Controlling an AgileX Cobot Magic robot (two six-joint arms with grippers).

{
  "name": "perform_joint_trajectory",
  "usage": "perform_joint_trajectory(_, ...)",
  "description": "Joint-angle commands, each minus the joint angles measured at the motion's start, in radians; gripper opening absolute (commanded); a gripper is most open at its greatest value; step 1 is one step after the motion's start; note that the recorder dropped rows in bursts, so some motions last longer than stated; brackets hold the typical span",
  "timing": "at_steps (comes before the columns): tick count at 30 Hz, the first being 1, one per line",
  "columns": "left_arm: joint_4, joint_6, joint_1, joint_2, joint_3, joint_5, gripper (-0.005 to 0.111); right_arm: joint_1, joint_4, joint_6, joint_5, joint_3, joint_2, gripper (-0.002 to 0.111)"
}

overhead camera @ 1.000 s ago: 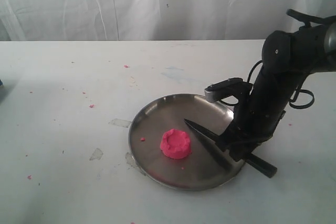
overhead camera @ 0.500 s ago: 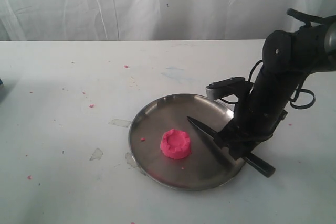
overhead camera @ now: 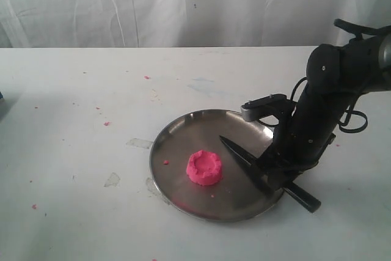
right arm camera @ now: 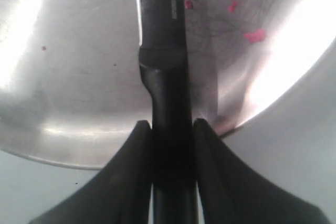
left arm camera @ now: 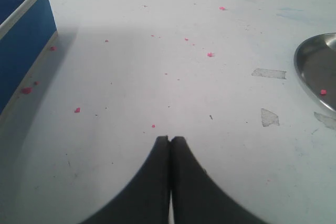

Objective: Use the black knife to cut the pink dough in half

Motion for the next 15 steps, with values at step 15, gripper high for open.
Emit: perform_joint_trajectory(15,-0.009,0.001,0.000,-0.004,0.003,-0.004,0.000,0.004,0.002,-0.017,-0.039,0.015,0.005,0.034)
